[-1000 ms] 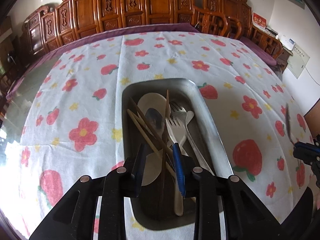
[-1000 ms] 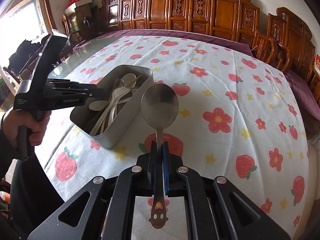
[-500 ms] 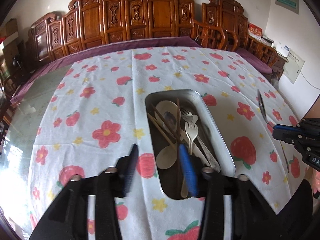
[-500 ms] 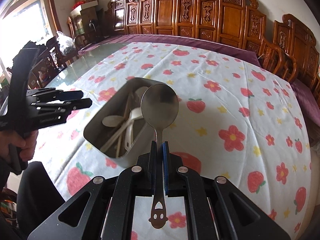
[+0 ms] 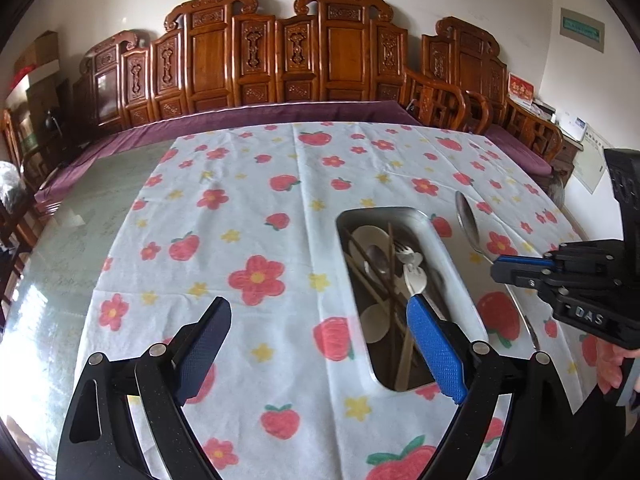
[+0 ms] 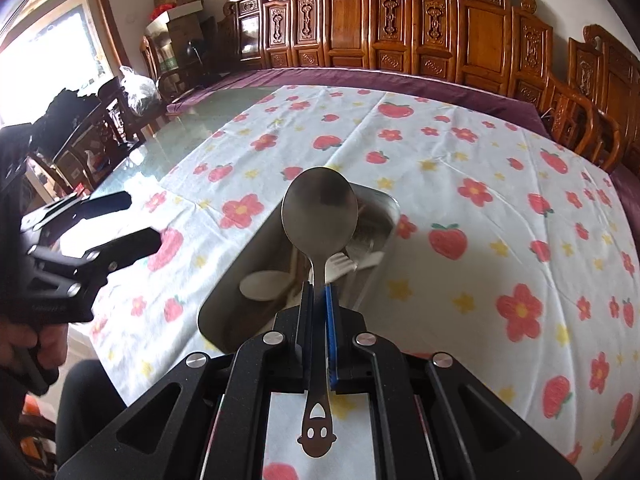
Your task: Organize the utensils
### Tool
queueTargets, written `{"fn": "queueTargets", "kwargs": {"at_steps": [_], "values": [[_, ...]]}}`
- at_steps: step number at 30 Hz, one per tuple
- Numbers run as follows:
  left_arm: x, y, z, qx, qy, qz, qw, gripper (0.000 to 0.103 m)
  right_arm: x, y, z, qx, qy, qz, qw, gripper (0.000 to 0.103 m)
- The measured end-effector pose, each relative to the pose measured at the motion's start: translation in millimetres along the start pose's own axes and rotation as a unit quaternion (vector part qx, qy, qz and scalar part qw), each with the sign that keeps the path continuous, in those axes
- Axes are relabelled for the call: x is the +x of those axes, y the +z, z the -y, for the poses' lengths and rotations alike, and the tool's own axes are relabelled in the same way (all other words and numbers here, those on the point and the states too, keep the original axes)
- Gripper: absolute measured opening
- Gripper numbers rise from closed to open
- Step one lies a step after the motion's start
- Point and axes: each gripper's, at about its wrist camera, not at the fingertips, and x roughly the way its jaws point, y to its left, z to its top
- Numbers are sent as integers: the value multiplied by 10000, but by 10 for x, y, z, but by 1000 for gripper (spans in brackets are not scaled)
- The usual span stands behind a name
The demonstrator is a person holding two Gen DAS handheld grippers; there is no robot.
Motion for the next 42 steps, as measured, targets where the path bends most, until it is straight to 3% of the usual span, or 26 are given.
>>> {"fn": "queueTargets", "kwargs": {"at_steps": [10,18,26,32,39,42], "values": [[-5,-41,-243,-111,124,13,9999,86,439,262,-114,307,66,-156,9994,7],[1,-65,-273,1,233,55,9997,86,844,196,-110,624,82,-412,9972,8],[94,-105,-319,-68,209,-25,9998,86,973,147,-196,681,339,-527,9957,10],[89,-106,-297,-78,173,-16,9998,86,921,148,-249,460,350,-398,9975,11],[-30,-50,-165,-51,95,109,9999,86,546,124,-214,72,133,50,9999,11],[-104,-8,-71,-79,12,163,9998,86,308,83,-125,89,40,299,9995,25]]}}
